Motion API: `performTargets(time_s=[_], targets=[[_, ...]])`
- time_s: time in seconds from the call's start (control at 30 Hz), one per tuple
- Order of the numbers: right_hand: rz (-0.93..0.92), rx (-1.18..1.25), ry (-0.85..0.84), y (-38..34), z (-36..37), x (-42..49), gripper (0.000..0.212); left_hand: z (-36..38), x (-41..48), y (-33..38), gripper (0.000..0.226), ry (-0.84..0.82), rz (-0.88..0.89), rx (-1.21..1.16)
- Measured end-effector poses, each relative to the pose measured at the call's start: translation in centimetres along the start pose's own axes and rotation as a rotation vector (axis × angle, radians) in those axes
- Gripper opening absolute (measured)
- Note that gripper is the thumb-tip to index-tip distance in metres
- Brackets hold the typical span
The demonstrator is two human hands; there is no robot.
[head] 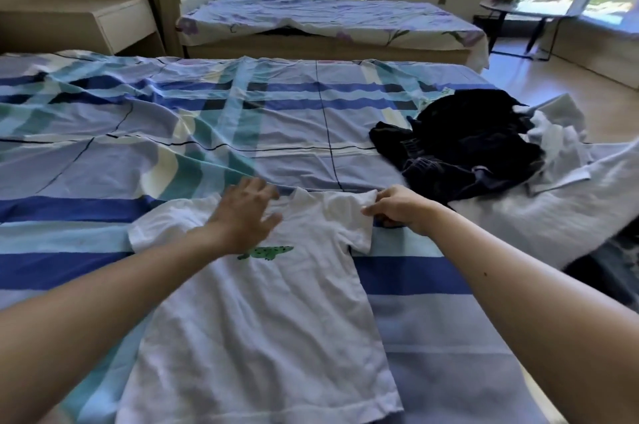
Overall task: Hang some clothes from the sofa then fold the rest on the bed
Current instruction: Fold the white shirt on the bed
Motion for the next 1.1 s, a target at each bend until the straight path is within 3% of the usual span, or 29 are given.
performTargets(time_s=[0.07, 0.23, 0.37, 0.53, 0.7, 0.93, 1.1], targets=[[-0.036, 0.1, 0.007, 0.4, 0.6, -0.2, 0.005, 0.6, 0.4, 4.2, 0.044, -0.015, 0.098, -0.052], [-0.118, 0.307, 0.099, 1.0, 0.6, -0.2, 0.018, 1.8, 2.1, 8.7, 0.05, -0.061, 0.099, -0.109], [-0.115, 0.259, -0.054, 0.6, 2.1, -0.4, 0.007, 3.5, 2.1, 9.1, 0.059, -0.09, 0.04, -0.129], [-0.063, 0.067, -0.021, 1.6, 1.7, 1.8, 0.08, 5.2, 1.4, 9.6, 0.072, -0.044, -0.027, -0.123], [-0.051, 0.03, 0.029, 2.0, 1.8, 1.5, 0.093, 5.0, 0.8, 9.6, 0.073, -0.114, -0.025, -0.16], [-0.029, -0.024, -0.001, 1.4, 2.4, 0.8, 0.073, 4.7, -0.3, 10.0, 0.072, -0.173, 0.049, -0.192], [0.021, 0.07, 0.004, 1.5, 2.4, -1.1, 0.033, 3.8, -1.9, 9.9, 0.071, -0.17, 0.061, -0.191]])
Point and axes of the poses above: each hand's wrist, its own x-axis towards the middle knuckle, its own z-axis out of the palm, y = z × x, the point moved 9 cm from there along x, towards the middle knuckle, and after that the axes turned 15 degrees about x, right-handed, at the moved point
